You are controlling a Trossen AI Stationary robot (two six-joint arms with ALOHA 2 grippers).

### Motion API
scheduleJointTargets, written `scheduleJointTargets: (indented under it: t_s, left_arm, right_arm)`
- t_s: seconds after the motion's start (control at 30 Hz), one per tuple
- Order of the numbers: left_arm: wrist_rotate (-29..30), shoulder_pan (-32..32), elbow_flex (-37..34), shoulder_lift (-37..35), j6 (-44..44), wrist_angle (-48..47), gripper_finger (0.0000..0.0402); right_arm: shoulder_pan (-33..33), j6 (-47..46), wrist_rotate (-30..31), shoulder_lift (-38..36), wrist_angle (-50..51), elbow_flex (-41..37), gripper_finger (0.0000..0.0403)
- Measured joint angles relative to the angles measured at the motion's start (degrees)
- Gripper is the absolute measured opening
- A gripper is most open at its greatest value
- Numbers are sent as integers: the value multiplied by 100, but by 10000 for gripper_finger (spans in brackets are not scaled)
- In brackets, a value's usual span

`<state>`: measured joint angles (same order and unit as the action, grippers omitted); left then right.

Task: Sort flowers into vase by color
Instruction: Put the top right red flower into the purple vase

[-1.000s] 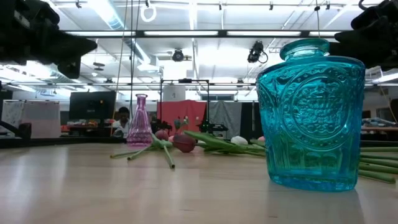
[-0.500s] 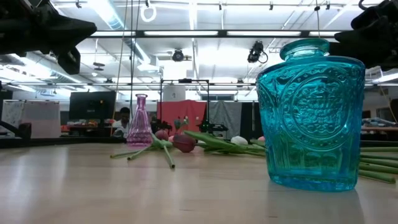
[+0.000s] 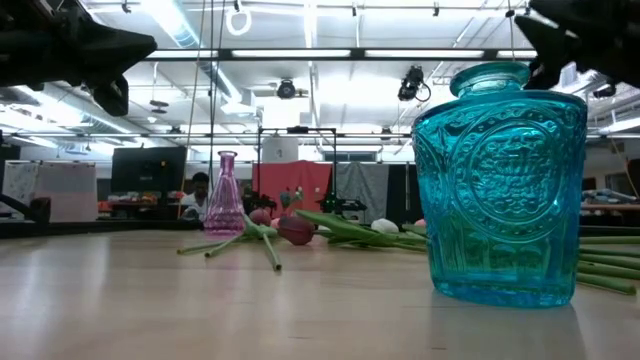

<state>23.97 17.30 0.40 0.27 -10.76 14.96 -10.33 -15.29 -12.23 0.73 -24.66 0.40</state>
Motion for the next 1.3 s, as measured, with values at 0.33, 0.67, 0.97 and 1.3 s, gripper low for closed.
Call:
scheduleJointTargets:
  t_s: [0.33,0.67,0.97,1.3]
  left_arm:
    - [2,0,0,0,-36,2,28]
    - [83,0,0,2,-212,-20,28]
    - [1577,0,174,15,-446,-1309,81]
    - [811,0,581,55,-591,-2181,162]
  right_arm:
    - [0,-792,1197,218,86,48,113]
    - [246,-2500,2347,2603,2757,995,91]
    - [326,-3855,3091,5339,5773,2840,90]
    - [772,-3147,2411,7197,5791,4252,147]
